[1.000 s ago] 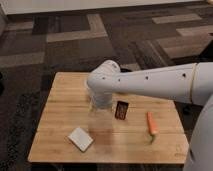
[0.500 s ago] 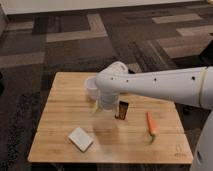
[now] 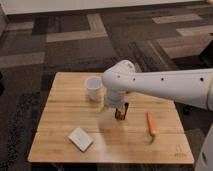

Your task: Knock the eraser over

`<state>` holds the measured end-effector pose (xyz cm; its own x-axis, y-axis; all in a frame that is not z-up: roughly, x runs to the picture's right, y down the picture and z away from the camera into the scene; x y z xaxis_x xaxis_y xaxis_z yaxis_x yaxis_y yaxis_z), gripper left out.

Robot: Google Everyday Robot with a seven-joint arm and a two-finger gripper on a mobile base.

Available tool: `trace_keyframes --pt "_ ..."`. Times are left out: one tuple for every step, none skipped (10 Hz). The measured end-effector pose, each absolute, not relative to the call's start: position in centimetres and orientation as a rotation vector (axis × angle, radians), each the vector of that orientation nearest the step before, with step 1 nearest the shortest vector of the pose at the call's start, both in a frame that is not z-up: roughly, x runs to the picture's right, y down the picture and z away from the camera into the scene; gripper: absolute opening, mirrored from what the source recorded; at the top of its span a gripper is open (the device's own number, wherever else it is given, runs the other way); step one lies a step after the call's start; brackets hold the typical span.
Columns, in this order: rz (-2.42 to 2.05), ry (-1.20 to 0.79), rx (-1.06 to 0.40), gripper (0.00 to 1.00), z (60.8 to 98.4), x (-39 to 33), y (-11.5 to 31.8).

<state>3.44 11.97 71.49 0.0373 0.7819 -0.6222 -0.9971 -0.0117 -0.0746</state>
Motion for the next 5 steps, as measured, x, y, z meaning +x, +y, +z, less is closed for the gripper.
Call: trace_keyframes --pt "1.490 0.467 -0.580 0.65 71.5 3.8 11.6" --pt "1.486 0.466 -0.577 0.65 71.5 3.9 11.4" --pt "1.478 0.462 -0.569 0.65 71.6 4.0 11.0" --pt "1.470 0.457 -0.569 0.65 71.7 3.8 10.7" --pt "1.461 0.455 -0.569 0.65 71.8 3.7 10.5"
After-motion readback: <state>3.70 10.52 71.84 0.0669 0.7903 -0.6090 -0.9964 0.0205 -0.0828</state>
